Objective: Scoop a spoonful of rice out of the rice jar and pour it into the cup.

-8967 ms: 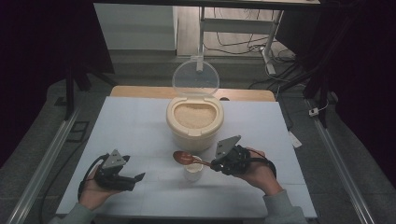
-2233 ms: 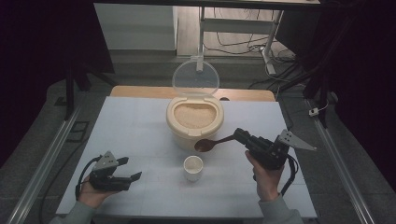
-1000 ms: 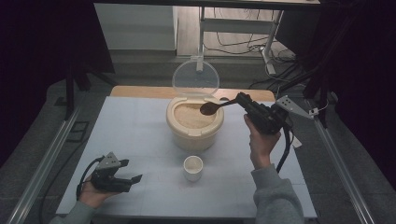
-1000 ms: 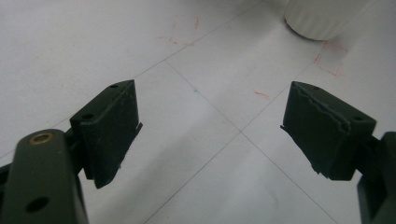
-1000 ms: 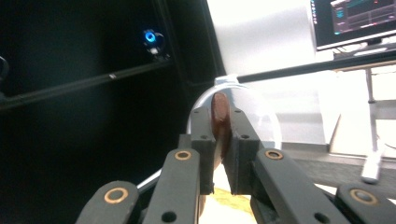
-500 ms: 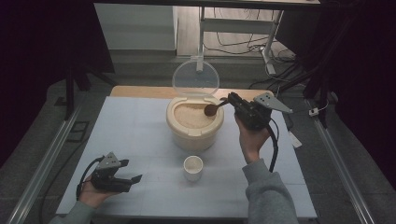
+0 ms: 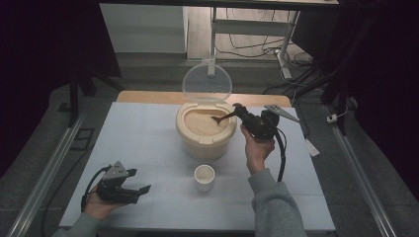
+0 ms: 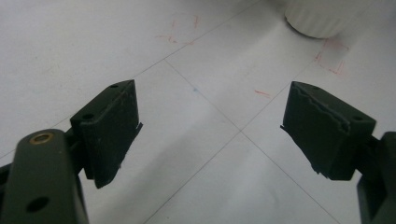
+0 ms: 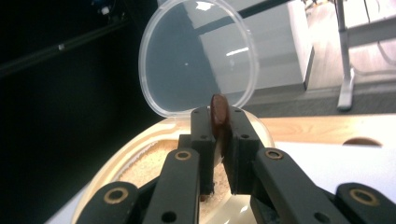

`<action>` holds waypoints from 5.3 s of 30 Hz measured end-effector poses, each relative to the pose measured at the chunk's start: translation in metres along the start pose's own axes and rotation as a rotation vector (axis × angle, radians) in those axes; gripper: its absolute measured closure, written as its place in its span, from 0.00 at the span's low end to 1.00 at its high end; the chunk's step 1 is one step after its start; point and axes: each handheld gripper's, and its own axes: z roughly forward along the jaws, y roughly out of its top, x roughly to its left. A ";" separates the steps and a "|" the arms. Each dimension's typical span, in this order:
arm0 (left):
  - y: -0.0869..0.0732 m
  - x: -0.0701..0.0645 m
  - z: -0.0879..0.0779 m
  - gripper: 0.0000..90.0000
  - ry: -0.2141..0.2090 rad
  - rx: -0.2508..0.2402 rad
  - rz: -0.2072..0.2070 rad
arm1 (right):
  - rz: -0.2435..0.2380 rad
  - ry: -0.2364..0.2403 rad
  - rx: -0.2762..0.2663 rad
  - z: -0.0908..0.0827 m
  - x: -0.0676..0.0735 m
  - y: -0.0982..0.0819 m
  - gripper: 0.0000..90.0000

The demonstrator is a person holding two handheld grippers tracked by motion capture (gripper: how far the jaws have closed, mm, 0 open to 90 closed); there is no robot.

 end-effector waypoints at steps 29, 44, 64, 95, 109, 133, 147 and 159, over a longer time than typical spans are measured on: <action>0.000 -0.001 0.000 0.21 0.000 0.004 0.011 | 0.383 0.008 0.016 -0.002 -0.023 -0.003 0.92; 0.000 -0.001 0.001 0.21 0.002 0.008 0.017 | 0.506 0.038 0.000 -0.006 -0.032 -0.005 0.92; 0.000 -0.002 0.003 0.21 0.012 0.022 0.038 | 0.589 0.074 -0.015 -0.016 -0.042 -0.005 0.92; -0.001 -0.001 0.003 0.21 0.012 0.023 0.037 | 0.631 0.123 0.015 -0.018 -0.039 0.006 0.92; -0.001 -0.002 0.003 0.21 0.011 0.024 0.036 | 0.648 0.159 0.041 -0.025 -0.039 0.007 0.92; -0.001 -0.001 0.004 0.21 0.014 0.026 0.032 | 0.614 0.279 0.185 -0.065 -0.025 -0.010 0.92; -0.002 0.000 0.004 0.21 0.014 0.028 0.033 | 0.600 0.252 0.264 -0.066 -0.028 -0.037 0.92; -0.002 0.000 0.005 0.21 0.012 0.032 0.034 | 0.516 0.177 0.300 -0.059 -0.027 -0.044 0.92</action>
